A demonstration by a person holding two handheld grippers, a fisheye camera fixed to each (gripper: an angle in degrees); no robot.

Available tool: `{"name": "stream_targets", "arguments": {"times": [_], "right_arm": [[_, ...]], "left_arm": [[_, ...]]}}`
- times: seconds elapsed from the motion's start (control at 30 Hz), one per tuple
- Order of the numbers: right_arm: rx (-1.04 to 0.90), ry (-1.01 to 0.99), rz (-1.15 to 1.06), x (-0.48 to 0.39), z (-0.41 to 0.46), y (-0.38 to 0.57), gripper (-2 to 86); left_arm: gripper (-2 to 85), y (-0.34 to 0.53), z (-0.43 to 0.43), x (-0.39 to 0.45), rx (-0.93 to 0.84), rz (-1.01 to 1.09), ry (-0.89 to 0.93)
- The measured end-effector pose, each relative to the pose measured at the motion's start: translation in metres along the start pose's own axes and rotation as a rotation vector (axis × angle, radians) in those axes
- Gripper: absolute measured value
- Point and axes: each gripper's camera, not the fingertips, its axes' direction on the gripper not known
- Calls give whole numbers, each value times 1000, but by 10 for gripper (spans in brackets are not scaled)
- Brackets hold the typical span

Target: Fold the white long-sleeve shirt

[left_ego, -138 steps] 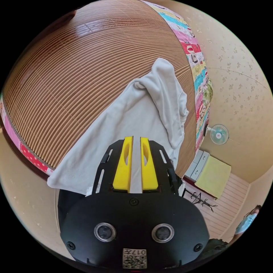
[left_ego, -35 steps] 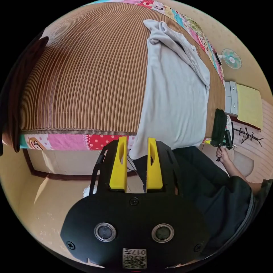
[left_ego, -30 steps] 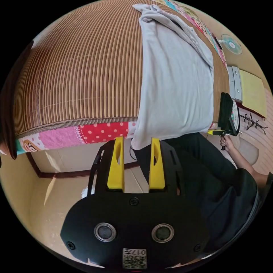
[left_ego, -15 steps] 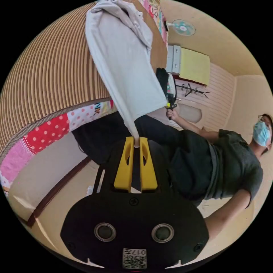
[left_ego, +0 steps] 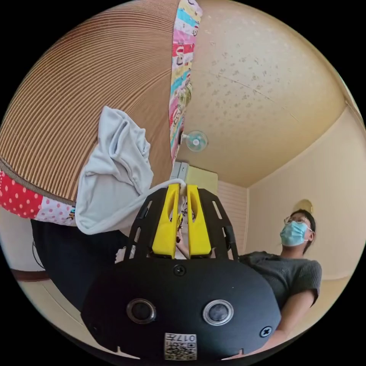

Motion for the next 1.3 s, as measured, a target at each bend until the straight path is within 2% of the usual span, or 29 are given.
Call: {"name": "stream_targets", "arguments": {"times": [0.13,0.27,0.4,0.47,0.53,0.63,0.77,0.93,1.0,1.07,1.2,1.27,1.3], "right_arm": [[5,94,-3,33,78,-82,21],[-39,202,-33,63,145,-133,26],[7,315,-18,98,173,-147,38],[-53,423,-44,102,184,-144,49],[-283,687,-192,97,218,-125,73],[-568,1021,-348,117,268,-64,98],[-823,1083,-399,173,319,20,114],[-1059,1046,-447,243,436,113,146],[-1137,1111,-458,270,480,134,166],[-1206,1172,-432,299,519,148,190],[-1455,1386,-395,367,588,180,236],[-1570,1533,-476,389,602,198,223],[-1646,1645,-574,400,605,209,178]], "left_arm": [[37,-83,39,-35,182,-133,-9],[36,-157,65,-63,285,-198,-65],[46,-187,83,-78,260,-201,-170],[65,-184,83,-74,237,-123,-289],[93,-166,77,-70,236,-56,-381],[148,-123,84,-88,113,3,-524],[175,-53,124,-156,-138,29,-658],[154,-10,170,-199,-230,59,-592],[114,-1,188,-205,-240,42,-648],[62,13,213,-188,-245,120,-689],[50,47,258,-131,-199,273,-803],[47,71,293,-99,-127,325,-960],[47,76,302,-94,-112,337,-1000]]}}
